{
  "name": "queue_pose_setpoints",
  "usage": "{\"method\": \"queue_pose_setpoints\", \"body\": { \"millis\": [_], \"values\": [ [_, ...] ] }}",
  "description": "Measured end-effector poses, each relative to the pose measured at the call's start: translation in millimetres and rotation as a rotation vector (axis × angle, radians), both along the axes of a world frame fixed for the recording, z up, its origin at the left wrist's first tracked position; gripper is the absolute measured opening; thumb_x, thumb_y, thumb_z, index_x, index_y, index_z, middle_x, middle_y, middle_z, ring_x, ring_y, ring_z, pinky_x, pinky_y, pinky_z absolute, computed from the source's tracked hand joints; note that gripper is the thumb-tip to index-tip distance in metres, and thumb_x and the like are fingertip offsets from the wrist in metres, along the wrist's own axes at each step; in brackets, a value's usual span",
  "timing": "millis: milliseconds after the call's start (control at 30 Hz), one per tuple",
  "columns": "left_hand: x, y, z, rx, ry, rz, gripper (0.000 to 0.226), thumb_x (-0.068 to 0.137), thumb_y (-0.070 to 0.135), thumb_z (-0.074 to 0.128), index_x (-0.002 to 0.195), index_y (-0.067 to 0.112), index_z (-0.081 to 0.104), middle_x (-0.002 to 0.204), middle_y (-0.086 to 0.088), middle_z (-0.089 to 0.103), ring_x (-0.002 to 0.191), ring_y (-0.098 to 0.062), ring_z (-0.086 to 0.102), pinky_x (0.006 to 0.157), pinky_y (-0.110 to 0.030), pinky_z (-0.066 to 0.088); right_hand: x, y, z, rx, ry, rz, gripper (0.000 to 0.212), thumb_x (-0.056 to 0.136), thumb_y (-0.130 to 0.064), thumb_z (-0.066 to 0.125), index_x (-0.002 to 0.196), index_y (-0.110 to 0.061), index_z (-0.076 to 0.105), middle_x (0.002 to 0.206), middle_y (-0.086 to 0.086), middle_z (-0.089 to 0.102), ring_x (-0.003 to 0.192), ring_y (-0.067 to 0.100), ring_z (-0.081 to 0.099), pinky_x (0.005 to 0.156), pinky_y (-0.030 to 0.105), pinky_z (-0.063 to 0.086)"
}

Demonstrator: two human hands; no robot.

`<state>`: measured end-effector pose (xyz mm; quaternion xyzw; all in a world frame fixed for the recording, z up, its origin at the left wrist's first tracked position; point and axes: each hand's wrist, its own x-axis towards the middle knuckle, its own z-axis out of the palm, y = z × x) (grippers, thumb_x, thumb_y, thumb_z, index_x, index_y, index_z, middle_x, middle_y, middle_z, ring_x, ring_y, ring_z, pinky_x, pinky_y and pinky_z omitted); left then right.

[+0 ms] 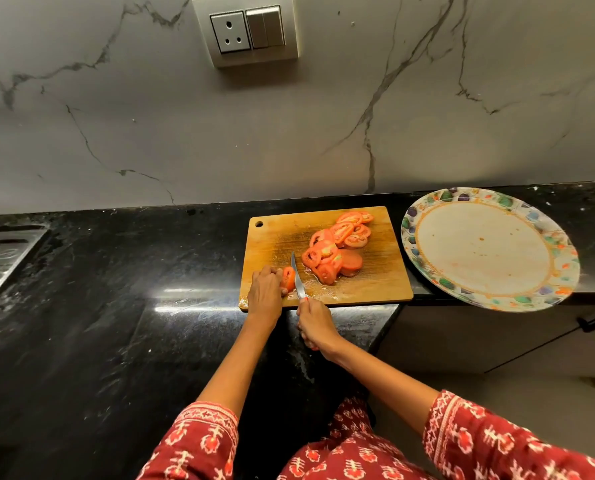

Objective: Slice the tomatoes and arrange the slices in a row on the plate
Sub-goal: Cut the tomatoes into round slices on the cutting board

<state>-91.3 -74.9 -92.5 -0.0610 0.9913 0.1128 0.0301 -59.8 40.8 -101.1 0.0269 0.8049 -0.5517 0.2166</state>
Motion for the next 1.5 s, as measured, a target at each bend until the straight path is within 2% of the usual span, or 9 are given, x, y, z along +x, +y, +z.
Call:
{"method": "queue_pose_setpoints", "body": {
  "millis": [200,333,633,800,933,1100,1300,1433,1500],
  "values": [
    [0,-1,1,0.004,0.010,0.029,0.036,0.094,0.015,0.050,0.127,0.003,0.048,0.131,-0.010,0.046,0.117,-0.026,0.041,0.085,-0.029,0.041,5,4,-2,-0.017,-0.024,0.005,0.036,0.102,-0.024,0.025,0.070,-0.015,0.039,0.057,0.003,0.042,0.041,0.013,0.039,0.033,0.019,0.027],
    [0,-1,0,0.056,0.033,0.047,0.027,0.092,0.007,0.051,0.118,0.000,0.055,0.126,-0.013,0.049,0.114,-0.028,0.043,0.089,-0.035,0.042,17,15,-4,-0.004,-0.016,0.058,0.039,0.102,-0.026,0.024,0.069,-0.015,0.040,0.055,0.004,0.042,0.038,0.012,0.038,0.032,0.018,0.027],
    [-1,-2,-1,0.042,0.045,0.034,0.033,0.094,0.013,0.051,0.125,0.004,0.053,0.131,-0.008,0.049,0.116,-0.026,0.043,0.083,-0.027,0.040,7,1,5,-0.121,-0.122,-0.005,0.033,0.102,-0.026,0.025,0.076,-0.014,0.040,0.057,0.002,0.041,0.035,0.007,0.035,0.032,0.014,0.022],
    [0,-17,-5,0.259,0.071,0.035,0.037,0.085,0.003,0.060,0.122,0.004,0.058,0.123,-0.010,0.056,0.106,-0.023,0.052,0.087,-0.027,0.042,8,2,3,-0.126,-0.137,-0.014,0.032,0.101,-0.026,0.027,0.076,-0.013,0.042,0.057,0.003,0.042,0.036,0.009,0.035,0.033,0.015,0.022],
    [10,-21,-7,0.487,0.153,0.077,0.053,0.075,-0.003,0.070,0.126,0.003,0.055,0.119,-0.012,0.057,0.100,-0.022,0.058,0.085,-0.026,0.049,4,5,4,-0.154,-0.157,-0.022,0.031,0.101,-0.026,0.029,0.076,-0.012,0.042,0.056,0.003,0.041,0.036,0.009,0.032,0.034,0.015,0.021],
    [12,-16,-6,0.476,0.183,0.127,0.050,0.075,-0.003,0.070,0.123,0.002,0.056,0.116,-0.012,0.058,0.084,-0.019,0.057,0.076,-0.022,0.046,7,8,3,-0.189,-0.198,0.006,0.028,0.101,-0.026,0.029,0.082,-0.011,0.042,0.057,0.002,0.040,0.030,0.004,0.030,0.033,0.013,0.020],
    [8,-19,-5,0.457,0.165,0.108,0.047,0.077,-0.001,0.069,0.122,0.001,0.057,0.116,-0.012,0.058,0.089,-0.014,0.054,0.074,-0.008,0.040,17,17,2,-0.186,-0.203,0.011,0.032,0.102,-0.029,0.029,0.079,-0.013,0.044,0.057,0.001,0.040,0.035,0.006,0.032,0.033,0.014,0.021],
    [8,-23,-9,0.517,0.086,0.092,0.061,0.068,0.014,0.080,0.123,0.005,0.057,0.116,-0.007,0.058,0.093,-0.020,0.059,0.086,-0.027,0.049,18,13,0,-0.141,-0.152,-0.002,0.032,0.101,-0.025,0.029,0.076,-0.014,0.044,0.055,0.002,0.040,0.034,0.007,0.031,0.032,0.015,0.021],
    [8,-22,-7,0.492,0.113,0.089,0.058,0.068,0.018,0.079,0.122,0.007,0.059,0.114,-0.007,0.060,0.092,-0.022,0.060,0.086,-0.033,0.051,18,10,-2,-0.085,-0.089,-0.001,0.034,0.101,-0.027,0.029,0.074,-0.014,0.044,0.055,0.002,0.042,0.035,0.008,0.034,0.032,0.016,0.023]
  ]
}}
